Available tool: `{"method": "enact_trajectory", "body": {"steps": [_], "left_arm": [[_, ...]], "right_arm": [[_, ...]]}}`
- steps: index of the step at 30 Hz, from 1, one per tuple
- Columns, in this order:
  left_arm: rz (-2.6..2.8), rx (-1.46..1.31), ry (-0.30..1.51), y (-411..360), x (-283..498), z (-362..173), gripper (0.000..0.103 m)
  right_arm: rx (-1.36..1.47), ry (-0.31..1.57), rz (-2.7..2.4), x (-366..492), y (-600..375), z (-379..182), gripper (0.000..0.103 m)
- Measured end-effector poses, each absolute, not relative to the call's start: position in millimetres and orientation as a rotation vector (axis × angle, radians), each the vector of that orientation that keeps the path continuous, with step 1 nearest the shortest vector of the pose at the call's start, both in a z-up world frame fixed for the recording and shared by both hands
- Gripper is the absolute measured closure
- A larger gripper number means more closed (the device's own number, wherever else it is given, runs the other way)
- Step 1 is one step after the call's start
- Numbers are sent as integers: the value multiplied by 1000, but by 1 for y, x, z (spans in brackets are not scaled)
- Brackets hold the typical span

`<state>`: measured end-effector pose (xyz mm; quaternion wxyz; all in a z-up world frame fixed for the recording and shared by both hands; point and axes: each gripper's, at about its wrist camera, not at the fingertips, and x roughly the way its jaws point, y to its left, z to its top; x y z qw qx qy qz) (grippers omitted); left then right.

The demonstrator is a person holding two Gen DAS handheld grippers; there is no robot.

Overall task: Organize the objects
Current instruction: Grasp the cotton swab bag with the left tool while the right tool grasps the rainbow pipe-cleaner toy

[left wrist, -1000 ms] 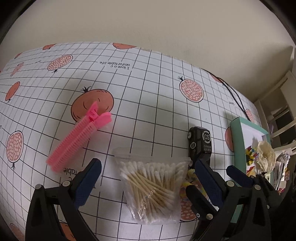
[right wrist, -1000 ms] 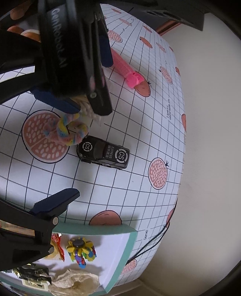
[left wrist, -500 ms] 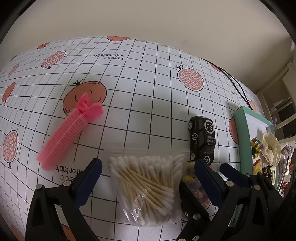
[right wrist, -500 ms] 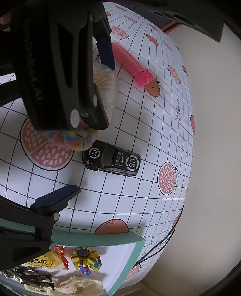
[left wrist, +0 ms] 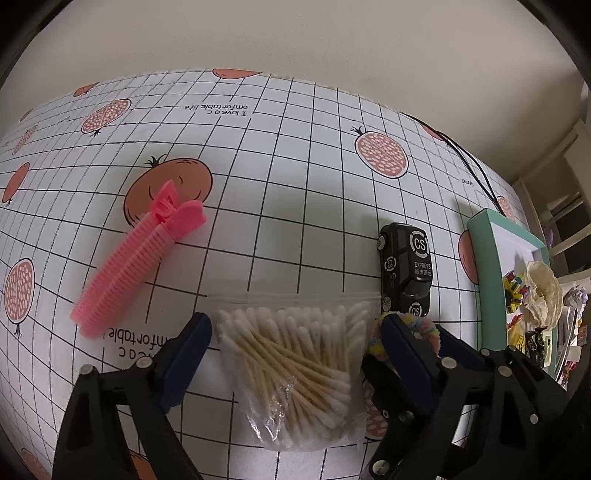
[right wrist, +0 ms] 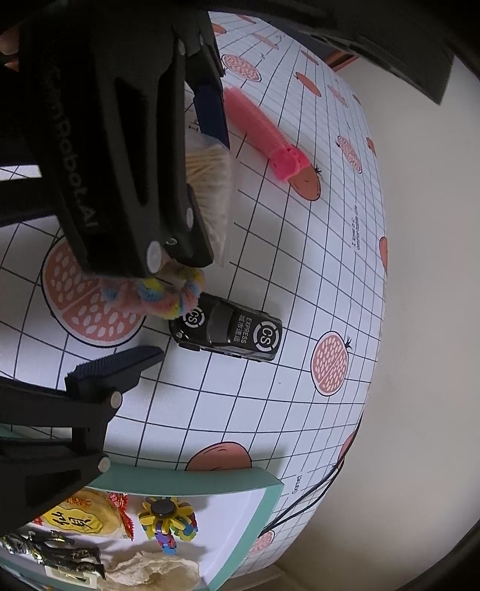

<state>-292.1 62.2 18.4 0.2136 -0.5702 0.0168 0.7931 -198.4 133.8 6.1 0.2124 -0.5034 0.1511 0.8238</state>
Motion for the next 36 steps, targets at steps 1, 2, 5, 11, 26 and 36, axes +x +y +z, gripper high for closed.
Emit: {"method": "enact_trajectory", "body": {"steps": [1, 2, 5, 11, 26, 36], "left_arm": [[2201, -1581, 47, 61, -292, 19, 17], [2202, -1581, 49, 60, -292, 20, 17], [2201, -1579, 41, 57, -292, 21, 20], [2218, -1576, 59, 53, -291, 22, 28], [2231, -1571, 15, 43, -295, 24, 44], [2237, -1562, -6, 41, -296, 29, 46]], "right_arm": [[-1398, 418, 2289, -198, 134, 6, 52], [-1397, 418, 2290, -198, 134, 6, 54], [-1392, 423, 2289, -197, 135, 6, 59], [-1386, 433, 2284, -195, 137, 7, 68], [-1362, 452, 2273, -186, 142, 10, 86], [-1314, 455, 2293, -177, 145, 25, 93]]}}
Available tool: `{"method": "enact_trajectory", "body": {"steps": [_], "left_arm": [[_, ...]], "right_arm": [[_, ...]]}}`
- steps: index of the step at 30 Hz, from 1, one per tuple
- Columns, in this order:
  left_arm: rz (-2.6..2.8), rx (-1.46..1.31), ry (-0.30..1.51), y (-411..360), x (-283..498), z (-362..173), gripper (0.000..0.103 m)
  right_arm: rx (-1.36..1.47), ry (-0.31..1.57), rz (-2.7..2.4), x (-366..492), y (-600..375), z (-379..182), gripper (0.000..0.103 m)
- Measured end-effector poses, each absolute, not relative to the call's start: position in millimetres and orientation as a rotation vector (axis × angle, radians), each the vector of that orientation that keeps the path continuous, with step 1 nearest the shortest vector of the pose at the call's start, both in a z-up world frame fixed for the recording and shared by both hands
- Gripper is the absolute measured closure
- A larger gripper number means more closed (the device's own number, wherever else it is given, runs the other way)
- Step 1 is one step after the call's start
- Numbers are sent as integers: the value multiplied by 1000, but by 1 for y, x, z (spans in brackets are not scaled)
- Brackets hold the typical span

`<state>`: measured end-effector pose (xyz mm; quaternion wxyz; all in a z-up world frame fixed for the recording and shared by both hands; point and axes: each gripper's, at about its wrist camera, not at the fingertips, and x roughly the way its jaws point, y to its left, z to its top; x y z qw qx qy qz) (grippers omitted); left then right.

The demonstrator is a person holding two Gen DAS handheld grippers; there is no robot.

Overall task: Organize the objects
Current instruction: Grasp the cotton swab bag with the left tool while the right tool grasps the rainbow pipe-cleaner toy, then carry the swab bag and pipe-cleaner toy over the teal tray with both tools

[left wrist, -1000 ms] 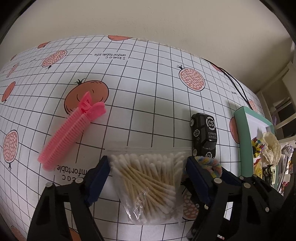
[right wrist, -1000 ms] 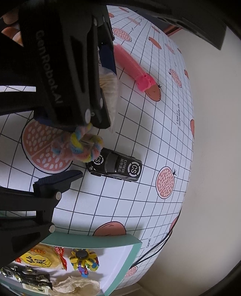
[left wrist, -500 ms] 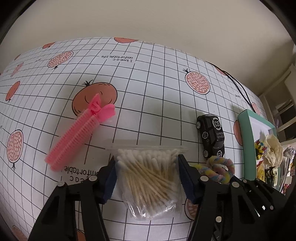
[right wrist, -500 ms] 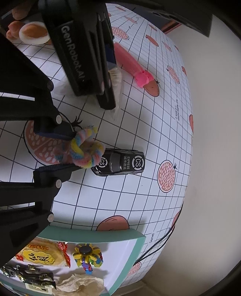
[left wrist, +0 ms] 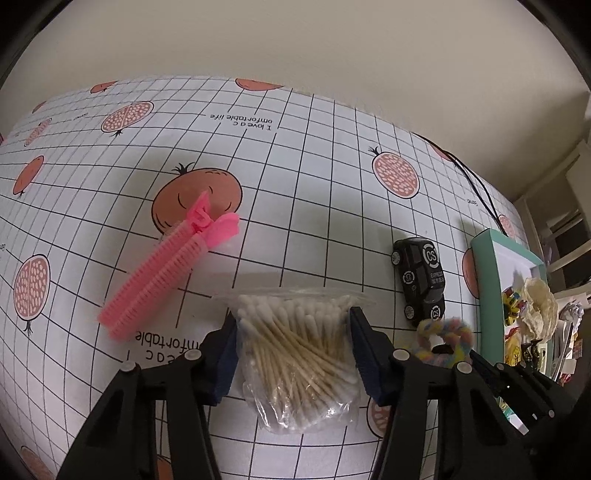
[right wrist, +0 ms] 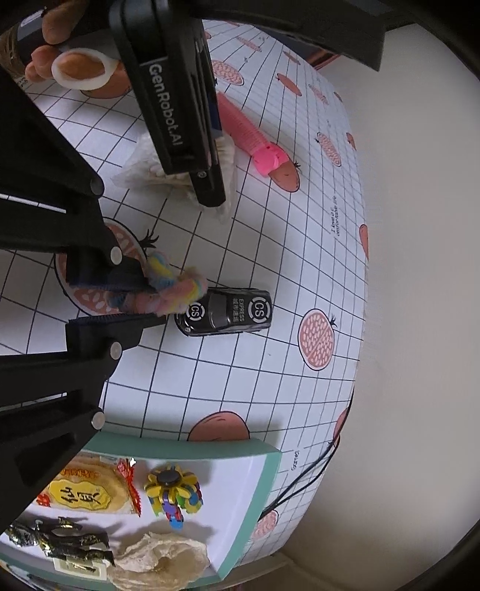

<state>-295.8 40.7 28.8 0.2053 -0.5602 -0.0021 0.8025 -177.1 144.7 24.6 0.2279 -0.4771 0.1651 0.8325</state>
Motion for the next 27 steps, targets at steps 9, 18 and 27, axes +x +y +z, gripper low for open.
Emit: {"method": "enact_trajectory", "body": {"steps": [9, 18, 27], "left_arm": [[2251, -1527, -18, 42, -296, 40, 46], [2275, -1466, -35, 41, -289, 62, 46], [2287, -1381, -52, 60, -275, 88, 46]], "right_arm": [[-1251, 490, 2320, -166, 148, 38, 93], [-1141, 511, 2337, -147, 156, 63, 93], [-1041, 525, 2335, -116, 160, 78, 93]]}}
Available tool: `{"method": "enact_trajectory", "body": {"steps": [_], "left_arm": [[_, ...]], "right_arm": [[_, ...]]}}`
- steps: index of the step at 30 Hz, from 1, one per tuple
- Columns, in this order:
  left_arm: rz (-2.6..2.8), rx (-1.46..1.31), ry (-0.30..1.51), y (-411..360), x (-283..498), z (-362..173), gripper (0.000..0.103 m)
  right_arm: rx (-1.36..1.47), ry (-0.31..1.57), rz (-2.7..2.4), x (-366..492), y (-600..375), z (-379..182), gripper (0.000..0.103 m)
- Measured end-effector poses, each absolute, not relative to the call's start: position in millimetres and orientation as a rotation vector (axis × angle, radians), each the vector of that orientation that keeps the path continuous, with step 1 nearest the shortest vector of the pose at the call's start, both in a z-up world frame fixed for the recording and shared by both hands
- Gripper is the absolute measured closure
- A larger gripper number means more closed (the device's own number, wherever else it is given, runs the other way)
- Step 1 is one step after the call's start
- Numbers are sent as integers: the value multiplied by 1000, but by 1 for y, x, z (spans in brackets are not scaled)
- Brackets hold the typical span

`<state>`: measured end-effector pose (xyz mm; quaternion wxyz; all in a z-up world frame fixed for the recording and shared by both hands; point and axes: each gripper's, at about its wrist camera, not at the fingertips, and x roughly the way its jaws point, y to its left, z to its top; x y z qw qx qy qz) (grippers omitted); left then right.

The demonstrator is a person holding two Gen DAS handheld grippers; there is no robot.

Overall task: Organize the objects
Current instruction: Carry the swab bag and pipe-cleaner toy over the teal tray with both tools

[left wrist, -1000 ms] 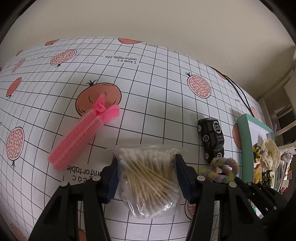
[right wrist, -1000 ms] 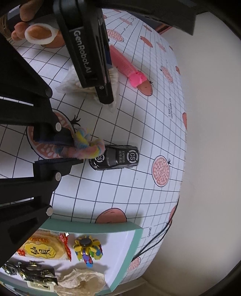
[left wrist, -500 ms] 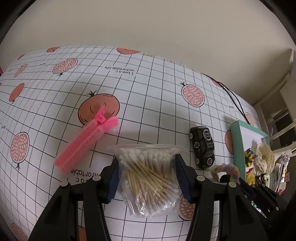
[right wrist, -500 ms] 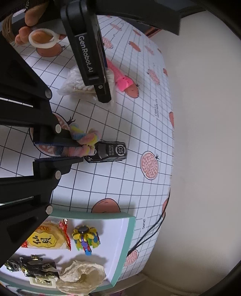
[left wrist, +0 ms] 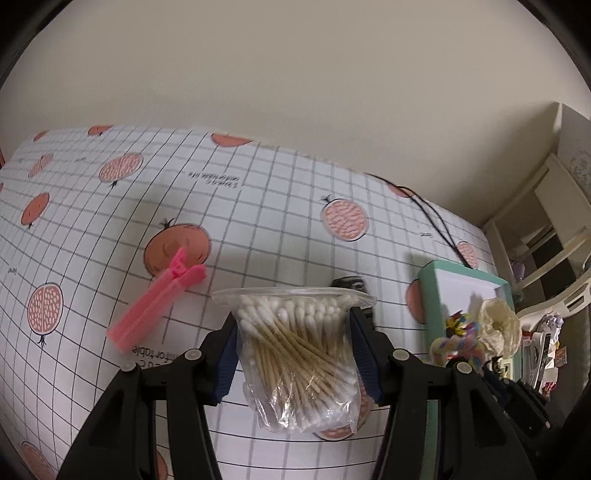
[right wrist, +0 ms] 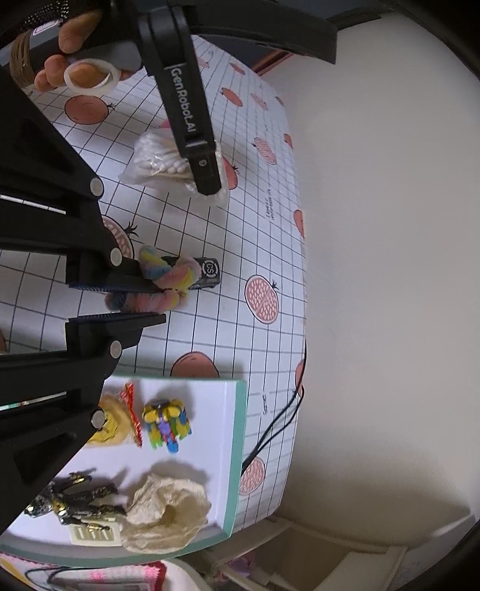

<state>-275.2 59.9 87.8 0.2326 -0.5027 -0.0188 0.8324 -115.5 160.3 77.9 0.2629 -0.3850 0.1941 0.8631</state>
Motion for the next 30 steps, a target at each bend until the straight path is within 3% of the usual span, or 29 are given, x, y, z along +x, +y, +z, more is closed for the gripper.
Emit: {"method": "enact_trajectory", "body": {"steps": [30], "left_arm": [[2142, -1199, 50, 182, -202, 117, 46]], "right_arm": [[-829, 611, 2228, -14, 239, 94, 93]]}}
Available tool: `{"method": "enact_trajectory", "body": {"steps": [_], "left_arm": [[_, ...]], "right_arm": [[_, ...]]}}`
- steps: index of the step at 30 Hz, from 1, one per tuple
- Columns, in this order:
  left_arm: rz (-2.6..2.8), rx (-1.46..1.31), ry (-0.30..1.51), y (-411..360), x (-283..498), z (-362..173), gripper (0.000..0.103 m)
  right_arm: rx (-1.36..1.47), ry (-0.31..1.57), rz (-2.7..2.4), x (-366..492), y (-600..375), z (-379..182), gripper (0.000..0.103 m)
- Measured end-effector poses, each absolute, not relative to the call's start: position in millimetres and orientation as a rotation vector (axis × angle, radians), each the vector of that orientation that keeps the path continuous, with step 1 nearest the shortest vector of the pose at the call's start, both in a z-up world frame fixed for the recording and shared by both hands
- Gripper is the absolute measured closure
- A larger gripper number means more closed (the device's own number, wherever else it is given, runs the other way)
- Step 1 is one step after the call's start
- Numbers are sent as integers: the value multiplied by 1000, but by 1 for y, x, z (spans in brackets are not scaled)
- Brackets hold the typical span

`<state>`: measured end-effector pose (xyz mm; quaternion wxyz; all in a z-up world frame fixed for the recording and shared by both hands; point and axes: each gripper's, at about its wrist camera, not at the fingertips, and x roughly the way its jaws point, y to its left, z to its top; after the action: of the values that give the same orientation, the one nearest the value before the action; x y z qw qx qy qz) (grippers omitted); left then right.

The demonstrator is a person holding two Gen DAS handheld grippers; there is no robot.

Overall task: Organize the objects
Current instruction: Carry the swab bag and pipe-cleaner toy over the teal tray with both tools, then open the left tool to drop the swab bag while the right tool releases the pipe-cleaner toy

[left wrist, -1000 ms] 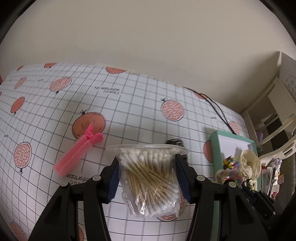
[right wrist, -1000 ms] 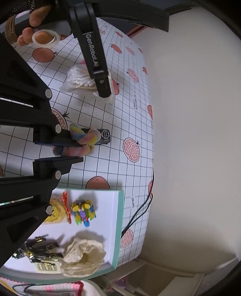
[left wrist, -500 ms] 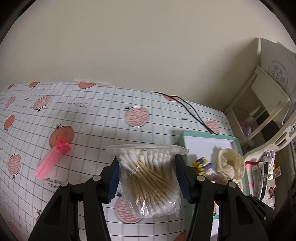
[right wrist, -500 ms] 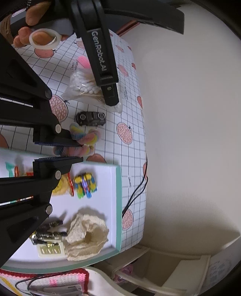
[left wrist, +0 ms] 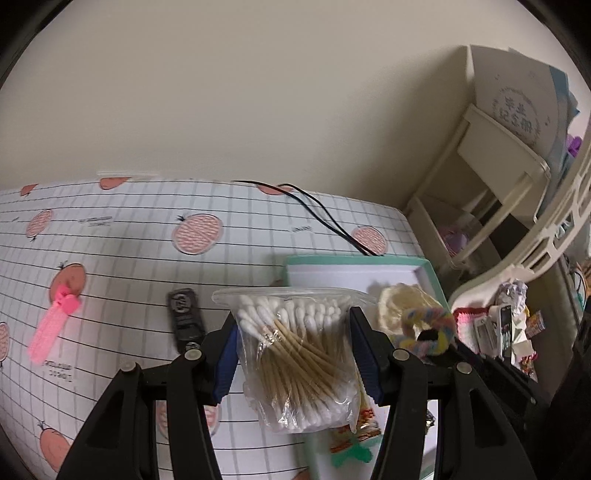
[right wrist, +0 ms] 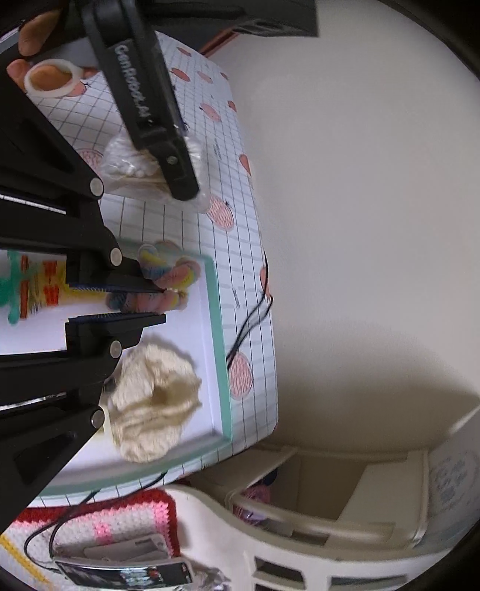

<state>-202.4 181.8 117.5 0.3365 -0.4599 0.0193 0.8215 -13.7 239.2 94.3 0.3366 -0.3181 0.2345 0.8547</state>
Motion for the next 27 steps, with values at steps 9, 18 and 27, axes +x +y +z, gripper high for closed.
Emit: {"method": "enact_trajectory", "body": {"steps": [9, 18, 27], "left_arm": [[2081, -1211, 68, 205, -190, 105, 51], [2049, -1250, 141, 224, -181, 86, 52], [2071, -1258, 154, 219, -184, 86, 52]], "right_arm": [[-819, 677, 2144, 12, 268, 79, 93], [-845, 739, 2088, 27, 283, 57, 93], [-874, 765, 2047, 30, 290, 43, 93]]}}
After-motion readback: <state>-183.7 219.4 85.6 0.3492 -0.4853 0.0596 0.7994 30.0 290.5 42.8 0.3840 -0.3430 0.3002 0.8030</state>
